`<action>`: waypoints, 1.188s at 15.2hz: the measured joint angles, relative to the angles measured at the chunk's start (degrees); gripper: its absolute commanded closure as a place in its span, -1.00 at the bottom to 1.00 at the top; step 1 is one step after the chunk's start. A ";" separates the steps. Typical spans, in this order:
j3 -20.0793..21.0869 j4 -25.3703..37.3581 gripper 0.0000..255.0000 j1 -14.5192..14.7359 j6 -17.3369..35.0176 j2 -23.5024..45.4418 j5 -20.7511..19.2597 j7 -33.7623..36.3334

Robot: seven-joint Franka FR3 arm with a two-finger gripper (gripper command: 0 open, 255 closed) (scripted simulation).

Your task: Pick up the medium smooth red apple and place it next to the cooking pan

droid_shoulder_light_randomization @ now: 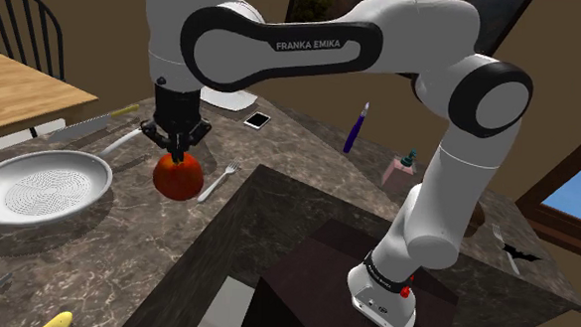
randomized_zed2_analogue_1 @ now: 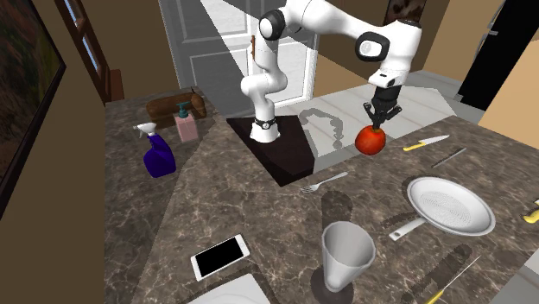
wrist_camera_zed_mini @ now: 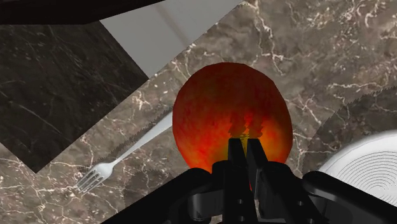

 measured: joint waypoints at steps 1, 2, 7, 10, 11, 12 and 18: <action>0.00 -0.61 1.00 0.02 0.67 0.08 -0.05 0.09; 0.00 -0.98 1.00 0.07 1.29 0.35 -0.19 0.23; -0.14 -4.10 1.00 -0.01 4.93 0.95 -0.55 0.45; -0.22 -5.88 1.00 0.01 7.14 1.41 -0.84 0.72; -0.26 -6.48 1.00 -0.04 7.82 1.50 -0.90 0.71; -0.21 -6.94 1.00 0.11 8.49 1.75 -1.06 1.03; -0.45 -9.43 1.00 0.14 12.12 3.02 -1.79 1.47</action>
